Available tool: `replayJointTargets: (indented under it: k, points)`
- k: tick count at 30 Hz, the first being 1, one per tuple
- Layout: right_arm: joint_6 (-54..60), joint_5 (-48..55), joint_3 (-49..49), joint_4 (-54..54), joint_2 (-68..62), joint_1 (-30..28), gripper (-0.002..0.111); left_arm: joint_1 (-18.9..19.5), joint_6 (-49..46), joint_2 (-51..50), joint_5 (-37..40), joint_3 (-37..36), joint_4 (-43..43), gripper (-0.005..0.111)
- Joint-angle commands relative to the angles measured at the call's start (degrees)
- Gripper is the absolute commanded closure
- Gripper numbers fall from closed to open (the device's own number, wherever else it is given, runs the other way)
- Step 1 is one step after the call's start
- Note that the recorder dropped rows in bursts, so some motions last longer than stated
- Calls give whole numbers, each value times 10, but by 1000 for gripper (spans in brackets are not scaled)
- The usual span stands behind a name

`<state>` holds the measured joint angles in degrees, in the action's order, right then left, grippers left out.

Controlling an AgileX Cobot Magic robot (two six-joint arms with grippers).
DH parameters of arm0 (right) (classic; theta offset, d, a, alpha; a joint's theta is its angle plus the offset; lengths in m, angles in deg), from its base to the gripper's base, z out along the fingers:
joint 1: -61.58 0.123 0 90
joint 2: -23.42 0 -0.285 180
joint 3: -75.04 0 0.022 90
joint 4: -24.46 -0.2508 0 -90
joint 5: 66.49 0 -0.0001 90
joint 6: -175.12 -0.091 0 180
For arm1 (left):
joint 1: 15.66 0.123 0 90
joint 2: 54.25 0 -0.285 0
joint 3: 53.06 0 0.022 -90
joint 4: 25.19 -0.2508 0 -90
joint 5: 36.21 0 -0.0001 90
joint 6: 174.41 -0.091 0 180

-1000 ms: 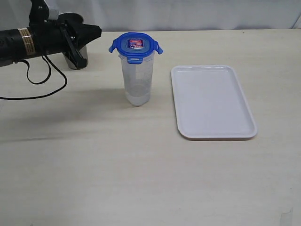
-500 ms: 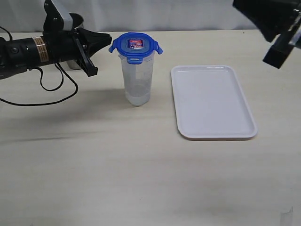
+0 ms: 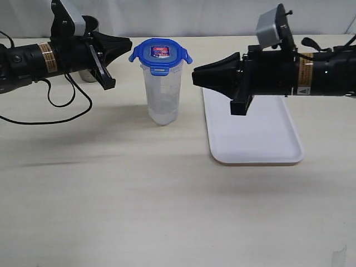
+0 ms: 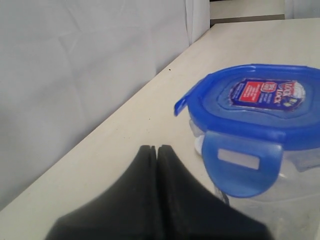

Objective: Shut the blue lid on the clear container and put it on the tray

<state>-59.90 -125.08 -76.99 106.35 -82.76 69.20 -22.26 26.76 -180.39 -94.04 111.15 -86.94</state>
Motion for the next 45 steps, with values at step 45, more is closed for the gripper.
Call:
replayJointTargets:
  k: [45]
  points:
    - [44, 337, -87, -79, -58, 105, 104, -1, 7, -1, 0, 0, -31, 107]
